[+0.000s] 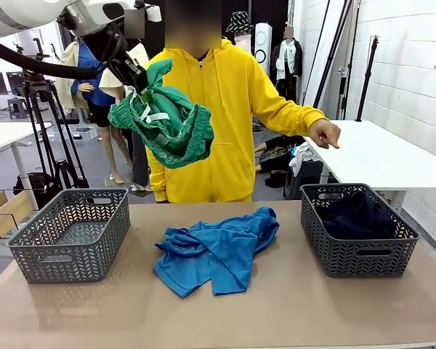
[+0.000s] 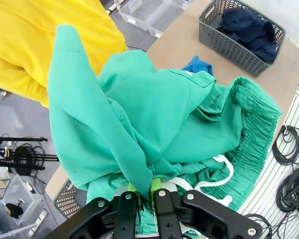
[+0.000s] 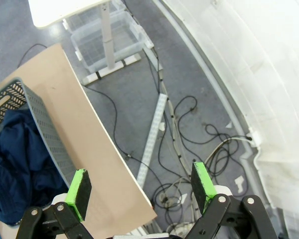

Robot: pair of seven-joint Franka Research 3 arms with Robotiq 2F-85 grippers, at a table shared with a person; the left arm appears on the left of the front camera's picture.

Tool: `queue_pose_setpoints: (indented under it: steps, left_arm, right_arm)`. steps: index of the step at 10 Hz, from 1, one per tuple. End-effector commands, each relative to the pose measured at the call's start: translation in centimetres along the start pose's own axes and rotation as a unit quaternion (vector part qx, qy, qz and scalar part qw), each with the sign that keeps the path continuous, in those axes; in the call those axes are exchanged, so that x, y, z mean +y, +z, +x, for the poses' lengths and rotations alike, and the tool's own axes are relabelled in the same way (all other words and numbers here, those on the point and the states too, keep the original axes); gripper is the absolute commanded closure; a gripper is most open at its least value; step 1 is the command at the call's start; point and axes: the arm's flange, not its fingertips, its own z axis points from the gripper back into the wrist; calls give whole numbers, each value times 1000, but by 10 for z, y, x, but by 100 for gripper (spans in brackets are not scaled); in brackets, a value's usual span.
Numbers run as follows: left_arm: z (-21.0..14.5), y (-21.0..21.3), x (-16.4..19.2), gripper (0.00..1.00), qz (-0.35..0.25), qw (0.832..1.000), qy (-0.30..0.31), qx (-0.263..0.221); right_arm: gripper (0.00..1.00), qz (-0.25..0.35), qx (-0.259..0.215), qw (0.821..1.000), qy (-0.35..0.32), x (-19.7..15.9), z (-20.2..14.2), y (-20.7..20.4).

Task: Sort the tops and bottoms.
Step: Sort the clothes according to human instructions.

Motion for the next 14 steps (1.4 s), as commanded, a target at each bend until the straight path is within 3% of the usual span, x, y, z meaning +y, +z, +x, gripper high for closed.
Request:
queue_pose_setpoints:
  steps: [1,10,14]
  left_arm:
    - [2,3,1,100,4,1000,-1,3]
    - [0,0,0,100,0,1000,0,0]
    - [98,-45,-32,100,-77,990,-69,-93]
  right_arm:
    - [0,-1,1,1000,2,1,1,-1]
    - [0,-1,1,1000,2,1,1,-1]
    - [0,-1,1,1000,2,1,1,-1]
